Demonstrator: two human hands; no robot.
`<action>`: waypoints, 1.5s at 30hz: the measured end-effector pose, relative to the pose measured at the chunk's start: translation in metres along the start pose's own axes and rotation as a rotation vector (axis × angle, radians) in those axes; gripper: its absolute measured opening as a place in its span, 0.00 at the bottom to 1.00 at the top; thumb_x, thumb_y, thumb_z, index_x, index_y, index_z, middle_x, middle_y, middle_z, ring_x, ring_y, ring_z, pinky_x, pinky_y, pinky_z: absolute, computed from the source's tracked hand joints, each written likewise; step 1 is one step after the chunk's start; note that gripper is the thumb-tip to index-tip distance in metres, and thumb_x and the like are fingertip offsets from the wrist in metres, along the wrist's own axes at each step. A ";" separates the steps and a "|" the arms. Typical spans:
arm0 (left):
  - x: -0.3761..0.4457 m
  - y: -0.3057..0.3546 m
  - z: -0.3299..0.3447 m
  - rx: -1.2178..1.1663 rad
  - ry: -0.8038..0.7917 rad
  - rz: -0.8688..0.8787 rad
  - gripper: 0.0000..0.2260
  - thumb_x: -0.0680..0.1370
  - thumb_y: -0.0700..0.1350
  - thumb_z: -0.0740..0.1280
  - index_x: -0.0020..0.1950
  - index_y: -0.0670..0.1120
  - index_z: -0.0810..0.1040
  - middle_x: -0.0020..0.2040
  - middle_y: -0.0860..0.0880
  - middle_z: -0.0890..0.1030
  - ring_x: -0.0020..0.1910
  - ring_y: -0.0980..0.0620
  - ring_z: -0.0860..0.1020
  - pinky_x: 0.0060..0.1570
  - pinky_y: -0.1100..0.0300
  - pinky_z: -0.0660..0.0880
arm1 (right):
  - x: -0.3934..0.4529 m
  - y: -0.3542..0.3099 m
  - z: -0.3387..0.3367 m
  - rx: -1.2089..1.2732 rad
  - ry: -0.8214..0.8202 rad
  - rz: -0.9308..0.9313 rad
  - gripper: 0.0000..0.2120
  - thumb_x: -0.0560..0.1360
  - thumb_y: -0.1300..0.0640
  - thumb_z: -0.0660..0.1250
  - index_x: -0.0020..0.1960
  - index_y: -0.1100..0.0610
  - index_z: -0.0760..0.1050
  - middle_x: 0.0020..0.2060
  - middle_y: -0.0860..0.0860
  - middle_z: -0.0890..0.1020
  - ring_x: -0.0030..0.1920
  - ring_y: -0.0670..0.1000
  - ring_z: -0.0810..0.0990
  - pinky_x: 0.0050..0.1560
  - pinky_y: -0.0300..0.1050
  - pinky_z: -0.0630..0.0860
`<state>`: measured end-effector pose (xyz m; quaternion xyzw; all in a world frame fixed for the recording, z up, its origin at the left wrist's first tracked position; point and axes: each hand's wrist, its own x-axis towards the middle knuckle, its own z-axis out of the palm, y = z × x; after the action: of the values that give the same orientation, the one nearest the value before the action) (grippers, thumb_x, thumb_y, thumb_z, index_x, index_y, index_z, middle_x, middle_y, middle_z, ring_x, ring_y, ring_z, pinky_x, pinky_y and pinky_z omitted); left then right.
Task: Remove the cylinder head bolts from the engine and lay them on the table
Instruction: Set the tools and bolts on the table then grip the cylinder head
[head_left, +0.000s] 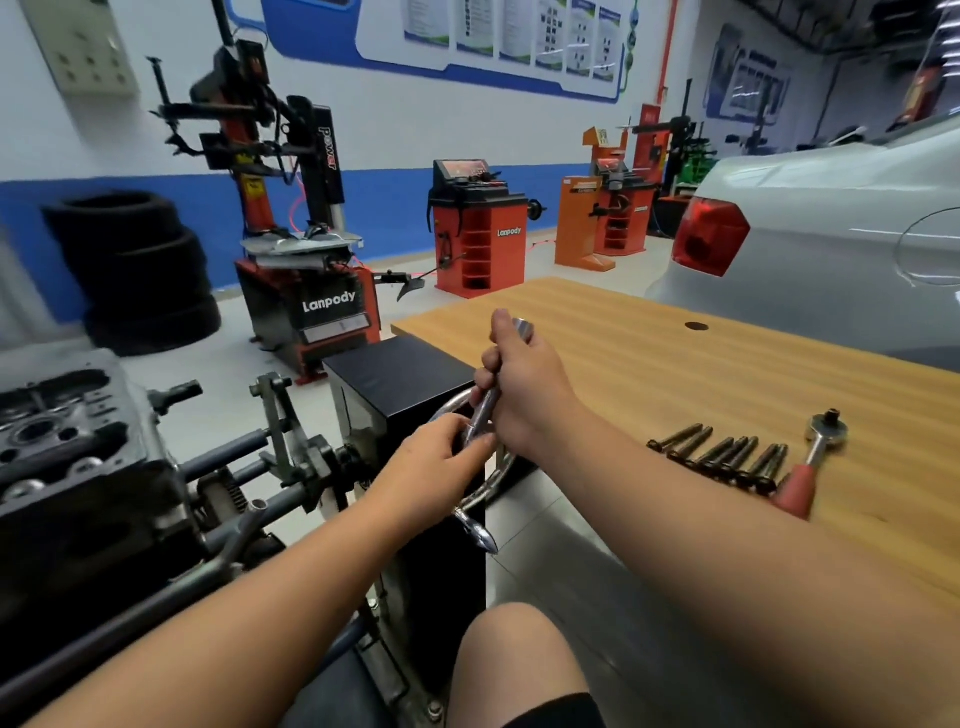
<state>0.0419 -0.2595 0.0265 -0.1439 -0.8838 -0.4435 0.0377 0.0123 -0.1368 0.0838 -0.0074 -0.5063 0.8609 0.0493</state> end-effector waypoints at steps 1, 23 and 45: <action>-0.003 -0.001 -0.001 -0.038 0.000 -0.029 0.15 0.83 0.56 0.65 0.45 0.47 0.75 0.36 0.51 0.78 0.34 0.51 0.74 0.38 0.53 0.70 | 0.000 0.002 0.002 0.056 0.051 0.017 0.12 0.82 0.46 0.63 0.45 0.53 0.69 0.27 0.46 0.68 0.24 0.46 0.67 0.28 0.39 0.69; -0.014 0.014 -0.009 0.389 -0.187 -0.083 0.17 0.85 0.59 0.57 0.43 0.51 0.70 0.40 0.50 0.76 0.38 0.53 0.74 0.34 0.55 0.63 | 0.064 -0.134 -0.112 0.091 0.631 -0.025 0.19 0.83 0.42 0.57 0.46 0.58 0.70 0.33 0.52 0.71 0.27 0.49 0.71 0.24 0.39 0.70; 0.206 0.133 0.158 0.415 -0.323 0.151 0.07 0.82 0.44 0.69 0.58 0.45 0.82 0.44 0.47 0.82 0.42 0.49 0.80 0.37 0.57 0.77 | 0.097 -0.170 -0.288 -1.659 0.283 0.374 0.04 0.73 0.64 0.72 0.46 0.64 0.83 0.37 0.58 0.86 0.38 0.55 0.86 0.42 0.48 0.84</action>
<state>-0.1075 -0.0131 0.0735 -0.2673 -0.9371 -0.2204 -0.0420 -0.0530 0.2046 0.0956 -0.2314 -0.9511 0.1980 -0.0521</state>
